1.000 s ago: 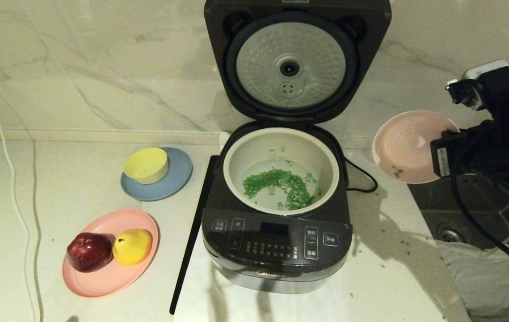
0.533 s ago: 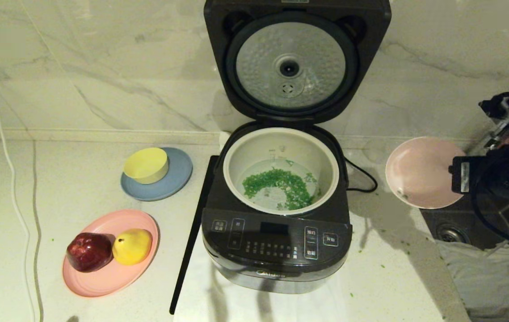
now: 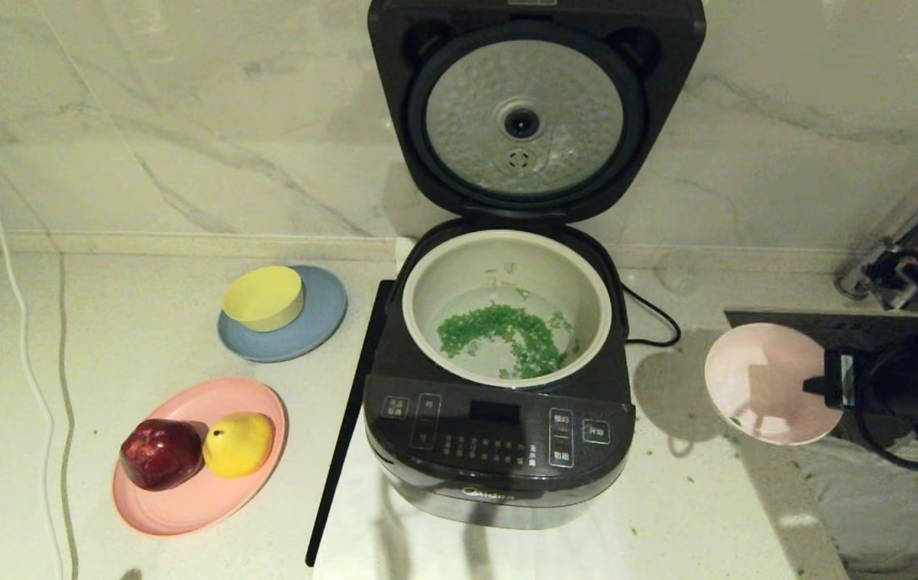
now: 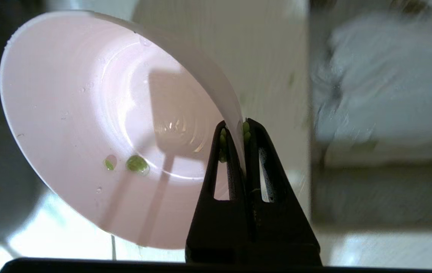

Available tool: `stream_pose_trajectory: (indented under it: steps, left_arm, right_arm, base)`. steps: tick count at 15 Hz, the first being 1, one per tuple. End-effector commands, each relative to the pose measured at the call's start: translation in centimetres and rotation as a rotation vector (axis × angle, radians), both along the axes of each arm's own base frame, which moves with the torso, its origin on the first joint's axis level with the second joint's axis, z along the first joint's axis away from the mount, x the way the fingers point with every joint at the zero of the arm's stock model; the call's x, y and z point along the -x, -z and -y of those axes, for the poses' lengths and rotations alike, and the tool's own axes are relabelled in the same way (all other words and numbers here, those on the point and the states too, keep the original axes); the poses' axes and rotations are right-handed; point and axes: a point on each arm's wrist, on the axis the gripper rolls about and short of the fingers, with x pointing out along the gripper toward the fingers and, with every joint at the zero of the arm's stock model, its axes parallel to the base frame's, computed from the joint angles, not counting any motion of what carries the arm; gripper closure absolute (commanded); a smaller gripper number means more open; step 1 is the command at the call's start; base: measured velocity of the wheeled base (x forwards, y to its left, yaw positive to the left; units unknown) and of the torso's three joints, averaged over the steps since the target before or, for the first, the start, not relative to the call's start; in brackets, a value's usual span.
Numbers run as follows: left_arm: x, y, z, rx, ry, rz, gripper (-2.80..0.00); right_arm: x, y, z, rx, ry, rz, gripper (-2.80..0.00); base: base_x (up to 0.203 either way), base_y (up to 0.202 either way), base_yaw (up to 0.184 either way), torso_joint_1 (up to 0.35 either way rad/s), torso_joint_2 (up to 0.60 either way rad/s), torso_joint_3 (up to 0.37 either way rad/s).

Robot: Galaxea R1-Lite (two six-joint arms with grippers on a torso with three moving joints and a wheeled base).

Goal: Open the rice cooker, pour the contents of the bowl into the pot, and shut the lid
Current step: Place the bowl on the table

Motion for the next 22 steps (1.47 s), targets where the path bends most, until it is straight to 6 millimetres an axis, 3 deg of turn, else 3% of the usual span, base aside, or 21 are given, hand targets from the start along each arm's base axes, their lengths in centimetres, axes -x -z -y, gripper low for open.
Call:
stream_pose_trajectory:
  steps: [1, 5, 13, 22]
  left_arm:
    - [-0.1, 0.2, 0.0, 0.0, 0.0, -0.007, 0.0]
    - [-0.1, 0.2, 0.0, 0.0, 0.0, -0.007, 0.0]
    - [-0.1, 0.2, 0.0, 0.0, 0.0, -0.007, 0.0]
    - [-0.1, 0.2, 0.0, 0.0, 0.0, -0.007, 0.0]
  right_arm:
    - [-0.5, 3.3, 0.3, -0.009, 0.006, -0.127, 0.0]
    - [-1.8, 6.2, 0.6, -0.043, 0.041, -0.176, 0.0]
    - [-3.7, 9.1, 0.3, -0.108, 0.03, -0.265, 0.0]
    - [-4.6, 9.8, 0.0, -0.132, 0.045, -0.278, 0.0]
  base:
    - [0.0, 0.0, 0.0, 0.0, 0.0, 0.0]
    - [0.0, 0.0, 0.0, 0.0, 0.0, 0.0]
    - [0.0, 0.0, 0.0, 0.0, 0.0, 0.0]
    - [0.0, 0.0, 0.0, 0.0, 0.0, 0.0]
